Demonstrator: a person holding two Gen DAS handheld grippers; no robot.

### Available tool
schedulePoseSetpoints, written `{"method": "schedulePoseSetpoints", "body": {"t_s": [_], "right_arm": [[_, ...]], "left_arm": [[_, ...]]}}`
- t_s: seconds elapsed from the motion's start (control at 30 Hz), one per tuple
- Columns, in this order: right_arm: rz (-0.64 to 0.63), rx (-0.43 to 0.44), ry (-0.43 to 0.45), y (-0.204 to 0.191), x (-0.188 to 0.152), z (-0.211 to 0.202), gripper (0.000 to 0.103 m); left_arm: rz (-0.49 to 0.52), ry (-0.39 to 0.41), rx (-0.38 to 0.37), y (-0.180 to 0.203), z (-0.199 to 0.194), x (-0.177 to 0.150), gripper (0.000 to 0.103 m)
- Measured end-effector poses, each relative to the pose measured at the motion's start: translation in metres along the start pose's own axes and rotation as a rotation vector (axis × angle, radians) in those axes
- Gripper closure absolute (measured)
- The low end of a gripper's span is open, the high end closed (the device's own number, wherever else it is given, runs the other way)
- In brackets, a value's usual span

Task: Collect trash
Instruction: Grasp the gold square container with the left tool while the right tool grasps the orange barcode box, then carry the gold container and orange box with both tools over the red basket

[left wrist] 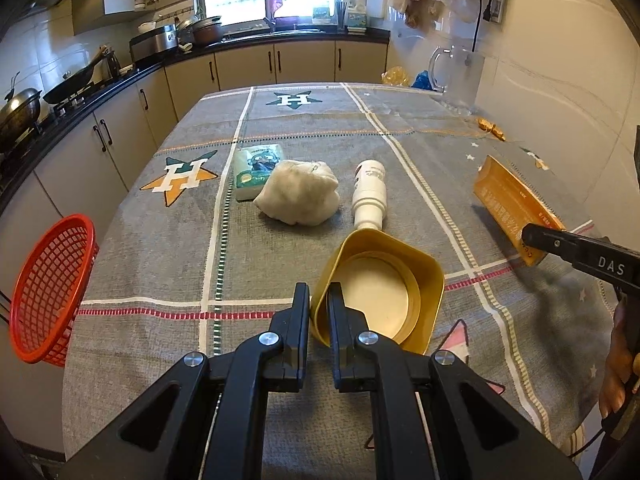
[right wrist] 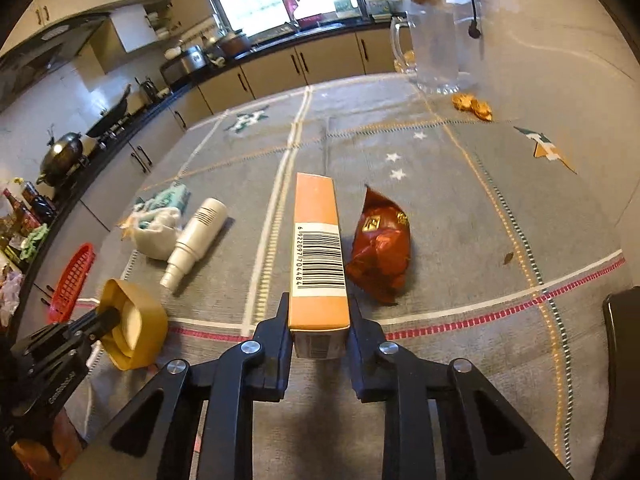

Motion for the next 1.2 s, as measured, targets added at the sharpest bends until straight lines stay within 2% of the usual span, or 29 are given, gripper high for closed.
{"method": "schedulePoseSetpoints", "body": {"t_s": [0.2,0.43,1.2], "right_arm": [[-0.052,0.114,0.06,-0.031,-0.002,-0.022,0.078],[-0.088,0.168,0.043,-0.055,-0.009,-0.024,0.078],[-0.109,0.187,0.012,-0.062,-0.018,-0.019,0.078]], "left_arm": [[-0.008,0.02,-0.001,-0.002,-0.008,0.003,0.095],[-0.016,0.028,0.009,-0.005,-0.013,0.003,0.095],[-0.021,0.031,0.011,-0.009,-0.014,0.001,0.095]]}}
Point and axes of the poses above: each gripper's, at about its wrist camera, not at the fingertips, and z roughly the way its jaws point, y to its right, x to its top, the point moved 6 cm from there along z, roughly the way its jaws point, and after that the axes turned 5 degrees about z, right-handed, at the moved point
